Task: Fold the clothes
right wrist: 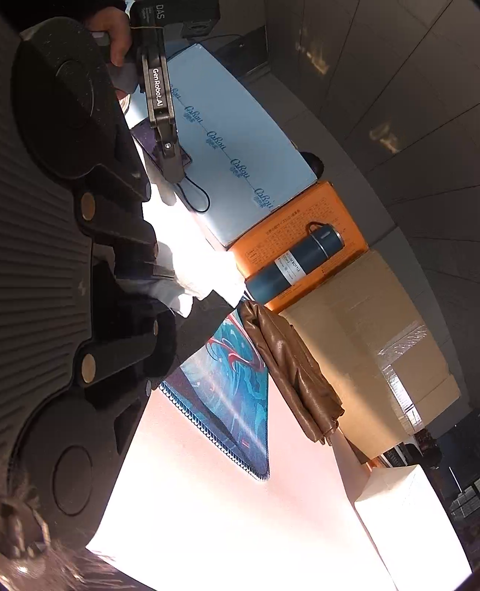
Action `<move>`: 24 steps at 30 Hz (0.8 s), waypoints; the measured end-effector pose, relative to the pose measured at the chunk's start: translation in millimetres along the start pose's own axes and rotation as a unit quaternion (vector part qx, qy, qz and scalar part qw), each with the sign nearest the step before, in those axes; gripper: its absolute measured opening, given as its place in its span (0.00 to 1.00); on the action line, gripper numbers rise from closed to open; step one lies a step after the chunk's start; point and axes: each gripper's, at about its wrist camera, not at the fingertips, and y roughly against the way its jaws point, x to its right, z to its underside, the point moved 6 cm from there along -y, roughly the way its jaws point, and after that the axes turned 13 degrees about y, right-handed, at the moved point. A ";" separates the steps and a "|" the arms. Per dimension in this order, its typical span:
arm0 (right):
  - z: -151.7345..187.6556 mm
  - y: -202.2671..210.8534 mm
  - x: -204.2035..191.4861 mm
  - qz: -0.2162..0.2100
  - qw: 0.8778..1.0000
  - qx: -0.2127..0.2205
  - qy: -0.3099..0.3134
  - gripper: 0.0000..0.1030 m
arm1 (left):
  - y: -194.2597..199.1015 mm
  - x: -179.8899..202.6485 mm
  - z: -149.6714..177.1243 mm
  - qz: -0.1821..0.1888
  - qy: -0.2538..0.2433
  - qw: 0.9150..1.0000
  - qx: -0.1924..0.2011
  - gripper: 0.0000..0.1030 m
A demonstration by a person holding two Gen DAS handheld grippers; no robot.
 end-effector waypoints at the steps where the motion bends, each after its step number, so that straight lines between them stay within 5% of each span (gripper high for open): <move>1: 0.9 2.3 0.2 0.007 1.000 -0.010 0.014 0.07 | 6.2 -4.6 7.0 -0.006 0.001 1.000 0.002 0.89; 6: 3.0 13.9 -4.1 0.051 0.992 -0.047 0.103 0.09 | 26.2 -18.1 33.8 -0.002 0.016 1.000 0.005 0.94; 9: -4.4 17.6 -7.3 0.086 0.987 -0.035 0.133 0.35 | 30.3 -18.9 41.3 0.017 0.029 0.999 0.007 0.94; 10: -7.4 18.4 -7.9 0.100 0.985 -0.029 0.139 0.54 | 30.9 -19.2 42.4 0.026 0.035 0.999 0.009 0.94; 14: -17.1 7.9 -5.0 0.099 0.991 -0.014 0.093 0.69 | 31.0 -25.8 43.6 0.035 0.064 0.997 0.012 0.97; 19: -21.1 -21.9 -10.1 0.116 0.986 -0.045 0.111 0.72 | 34.2 -36.9 43.4 0.029 0.099 0.994 0.023 0.99; 24: -9.1 -38.5 -15.7 0.147 0.969 -0.099 0.173 0.76 | 35.3 -39.1 44.7 0.020 0.105 0.994 0.023 1.00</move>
